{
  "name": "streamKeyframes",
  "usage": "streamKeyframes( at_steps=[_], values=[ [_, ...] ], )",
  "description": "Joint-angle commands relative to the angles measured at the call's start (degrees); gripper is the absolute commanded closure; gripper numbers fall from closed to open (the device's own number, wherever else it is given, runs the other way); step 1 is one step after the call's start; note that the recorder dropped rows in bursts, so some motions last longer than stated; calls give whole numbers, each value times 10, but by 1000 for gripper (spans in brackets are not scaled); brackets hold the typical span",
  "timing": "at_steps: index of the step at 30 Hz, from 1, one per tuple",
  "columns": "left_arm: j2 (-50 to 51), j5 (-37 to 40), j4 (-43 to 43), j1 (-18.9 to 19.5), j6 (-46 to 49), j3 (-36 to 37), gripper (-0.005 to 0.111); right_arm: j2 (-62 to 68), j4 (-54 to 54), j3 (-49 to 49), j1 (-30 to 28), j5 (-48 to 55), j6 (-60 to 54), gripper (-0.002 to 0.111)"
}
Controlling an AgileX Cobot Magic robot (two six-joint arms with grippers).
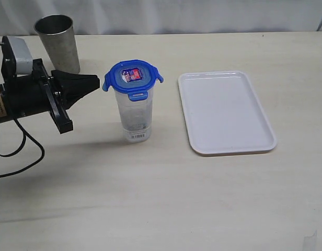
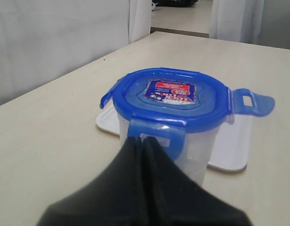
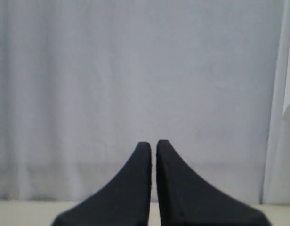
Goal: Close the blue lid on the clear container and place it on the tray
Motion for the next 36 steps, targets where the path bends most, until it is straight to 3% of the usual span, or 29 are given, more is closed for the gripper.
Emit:
streamKeyframes(
  at_steps=[1,13,22,28,32,36],
  values=[
    [3,-11,-8,0,3,3,107,-3,70,1,0,-80,61,104],
    [23,-11,-21,0,21,3,107,26,57,-2,0,-150,89,104],
    [23,-11,-24,0,27,1,107,245,-212,-80,0,-209,308,104],
    [23,-11,-34,0,38,1,106,400,-243,-128,0,-234,309,104],
    [23,9,-34,0,48,1,84,471,-265,-145,0,-243,309,104],
    [23,36,-35,0,49,1,44,512,-269,-145,0,-255,309,104]
  ],
)
